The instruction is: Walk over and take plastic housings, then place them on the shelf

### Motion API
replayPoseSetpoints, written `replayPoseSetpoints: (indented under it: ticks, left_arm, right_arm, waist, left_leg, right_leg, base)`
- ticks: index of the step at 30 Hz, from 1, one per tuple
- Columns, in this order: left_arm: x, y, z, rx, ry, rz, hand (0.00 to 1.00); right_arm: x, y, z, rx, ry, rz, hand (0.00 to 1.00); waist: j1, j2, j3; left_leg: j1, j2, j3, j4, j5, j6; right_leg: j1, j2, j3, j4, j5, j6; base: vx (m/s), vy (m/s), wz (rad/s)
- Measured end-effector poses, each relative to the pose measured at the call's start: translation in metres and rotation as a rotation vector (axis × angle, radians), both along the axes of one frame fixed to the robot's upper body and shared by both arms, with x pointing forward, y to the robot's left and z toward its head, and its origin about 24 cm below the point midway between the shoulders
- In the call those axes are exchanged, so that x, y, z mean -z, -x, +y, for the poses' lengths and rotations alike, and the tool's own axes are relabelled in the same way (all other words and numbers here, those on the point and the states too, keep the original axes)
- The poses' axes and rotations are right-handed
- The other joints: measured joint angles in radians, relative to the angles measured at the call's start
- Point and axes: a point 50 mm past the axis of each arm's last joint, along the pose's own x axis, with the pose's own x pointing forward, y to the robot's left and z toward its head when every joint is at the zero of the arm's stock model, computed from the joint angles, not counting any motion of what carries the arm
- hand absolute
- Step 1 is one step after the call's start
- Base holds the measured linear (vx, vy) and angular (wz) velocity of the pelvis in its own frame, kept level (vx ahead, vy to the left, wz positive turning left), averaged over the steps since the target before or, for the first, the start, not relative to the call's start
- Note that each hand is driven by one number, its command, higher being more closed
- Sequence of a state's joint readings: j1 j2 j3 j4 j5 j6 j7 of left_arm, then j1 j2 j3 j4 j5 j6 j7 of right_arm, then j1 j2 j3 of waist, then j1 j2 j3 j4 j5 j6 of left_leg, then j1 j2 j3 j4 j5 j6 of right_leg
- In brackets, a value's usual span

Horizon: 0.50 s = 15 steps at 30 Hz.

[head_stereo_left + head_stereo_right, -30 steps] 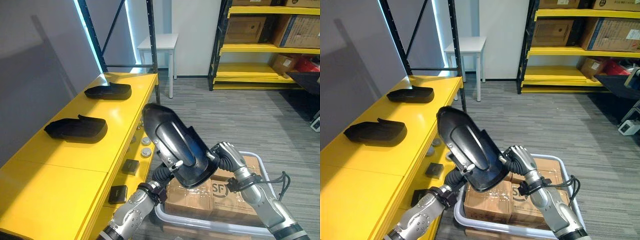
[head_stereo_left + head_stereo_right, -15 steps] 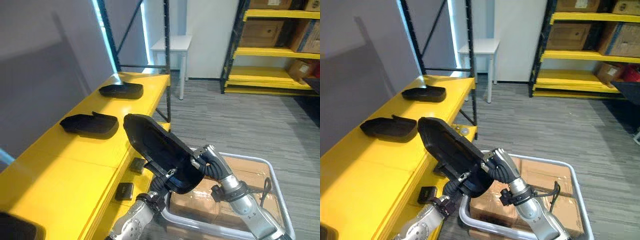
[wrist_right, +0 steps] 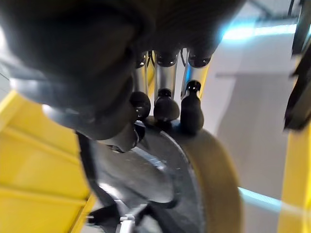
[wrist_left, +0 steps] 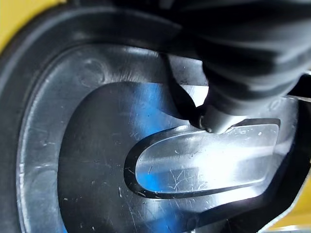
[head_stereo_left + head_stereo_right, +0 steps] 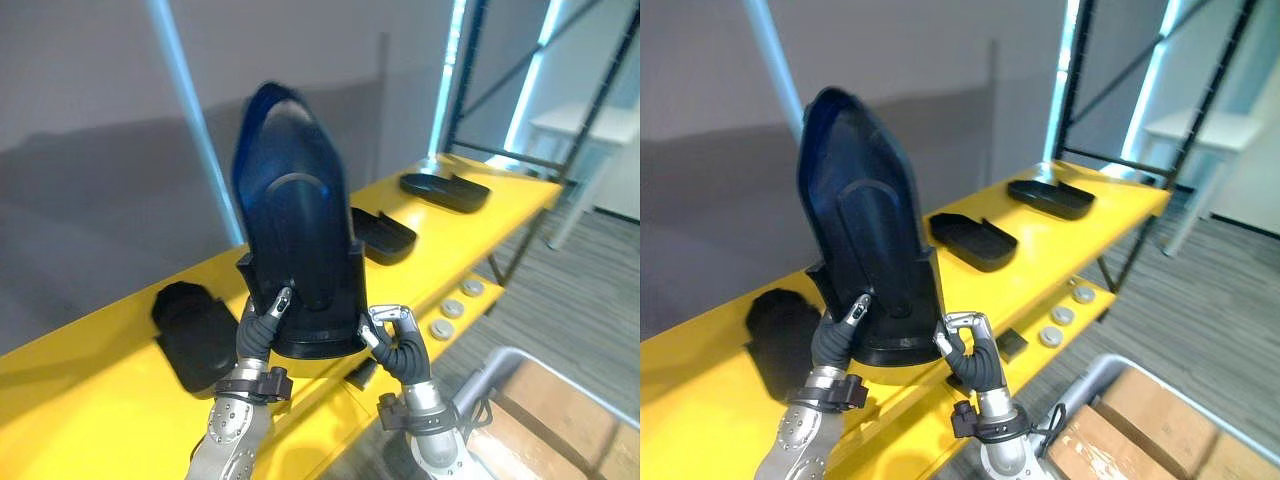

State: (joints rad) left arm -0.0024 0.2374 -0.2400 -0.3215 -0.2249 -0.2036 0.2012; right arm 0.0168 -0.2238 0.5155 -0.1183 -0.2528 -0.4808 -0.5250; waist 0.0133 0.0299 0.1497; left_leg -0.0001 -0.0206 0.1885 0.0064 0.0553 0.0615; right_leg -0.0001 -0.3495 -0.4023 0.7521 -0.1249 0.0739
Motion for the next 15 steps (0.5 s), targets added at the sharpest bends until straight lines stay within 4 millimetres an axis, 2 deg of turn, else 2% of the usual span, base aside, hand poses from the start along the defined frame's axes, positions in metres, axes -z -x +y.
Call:
replayPoseSetpoints:
  ticks: [1,2,4,6,7,8,9,12,13,14,15]
  left_arm:
    - [-0.008,0.003,0.001,-0.018,-0.083,-0.065,1.00]
    - [-0.012,0.004,0.002,-0.026,-0.151,-0.112,1.00]
    - [-0.020,0.002,0.002,-0.036,-0.226,-0.169,1.00]
    - [-0.029,-0.001,0.003,-0.070,-0.220,-0.225,1.00]
    - [-0.036,0.000,0.011,-0.130,-0.185,-0.257,1.00]
    - [-0.036,0.002,0.016,-0.171,-0.160,-0.261,1.00]
    - [-0.037,0.012,0.033,-0.300,-0.110,-0.265,1.00]
    - [-0.024,0.025,0.049,-0.429,-0.043,-0.209,1.00]
    - [-0.014,0.030,0.052,-0.459,-0.023,-0.158,1.00]
    - [-0.004,0.036,0.054,-0.481,-0.005,-0.118,1.00]
    - [0.000,0.039,0.054,-0.488,0.005,-0.106,1.00]
  right_arm:
    - [0.006,0.003,-0.001,0.017,0.002,0.023,0.00]
    - [0.011,0.006,0.000,0.021,0.003,0.047,0.00]
    - [0.020,0.010,-0.001,0.031,0.016,0.090,0.00]
    - [0.029,0.014,-0.005,0.055,0.034,0.138,0.00]
    - [0.040,0.016,-0.008,0.076,0.054,0.191,0.00]
    - [0.046,0.017,-0.011,0.087,0.062,0.219,0.00]
    - [0.051,0.015,-0.017,0.097,0.062,0.271,0.00]
    - [0.053,0.010,-0.035,0.159,0.020,0.314,0.00]
    - [0.056,0.012,-0.047,0.217,0.016,0.334,0.00]
    - [0.058,0.017,-0.059,0.276,0.012,0.356,0.00]
    - [0.058,0.021,-0.065,0.305,0.004,0.362,0.00]
  waist:
    - [-0.008,-0.001,0.000]
    - [-0.014,-0.004,-0.001]
    - [-0.025,-0.013,-0.005]
    - [-0.038,-0.021,-0.004]
    - [-0.034,-0.043,-0.008]
    - [-0.029,-0.045,-0.010]
    - [-0.020,-0.043,-0.011]
    - [-0.025,-0.038,0.007]
    - [-0.030,-0.038,0.015]
    - [-0.034,-0.040,0.018]
    - [-0.034,-0.042,0.019]
  left_leg:
    - [-0.001,-0.002,-0.055,-0.001,0.000,0.000]
    - [-0.002,-0.012,-0.108,-0.001,0.000,0.000]
    - [-0.010,-0.038,-0.175,0.002,0.001,-0.001]
    - [-0.025,-0.065,-0.219,0.015,0.017,0.005]
    - [-0.038,-0.092,-0.221,0.033,0.024,0.006]
    - [-0.046,-0.100,-0.225,0.045,0.023,0.003]
    - [-0.085,-0.103,-0.226,0.076,0.022,-0.004]
    - [-0.132,-0.089,-0.228,0.125,0.018,-0.011]
    - [-0.125,-0.075,-0.182,0.120,-0.014,-0.018]
    - [-0.116,-0.034,-0.073,0.133,-0.051,-0.034]
    - [-0.116,-0.017,-0.020,0.146,-0.068,-0.044]
  right_leg:
    - [-0.016,0.048,0.065,-0.006,-0.026,0.028]
    - [-0.026,0.088,0.115,-0.046,-0.051,0.036]
    - [-0.037,0.133,0.205,-0.124,-0.071,0.044]
    - [-0.033,0.155,0.269,-0.221,-0.070,0.041]
    - [-0.034,0.144,0.278,-0.279,-0.074,0.028]
    - [-0.020,0.137,0.273,-0.296,-0.093,0.023]
    - [0.000,0.142,0.264,-0.373,-0.114,0.018]
    - [0.022,0.154,0.210,-0.420,-0.119,0.021]
    - [0.057,0.154,0.167,-0.428,-0.122,0.016]
    - [0.087,0.149,0.132,-0.432,-0.123,0.015]
    - [0.098,0.140,0.114,-0.432,-0.123,0.015]
  base:
    - [0.06,-0.070,1.44]
    - [0.05,-0.075,1.44]
    - [0.02,-0.074,1.22]
    - [-0.01,-0.145,1.24]
    - [-0.02,-0.171,0.94]
    - [0.00,-0.156,0.44]
    - [0.02,-0.132,0.16]
    - [-0.01,-0.150,0.44]
    - [-0.01,-0.143,0.77]
    - [-0.01,-0.148,0.83]
    - [0.02,-0.138,0.81]
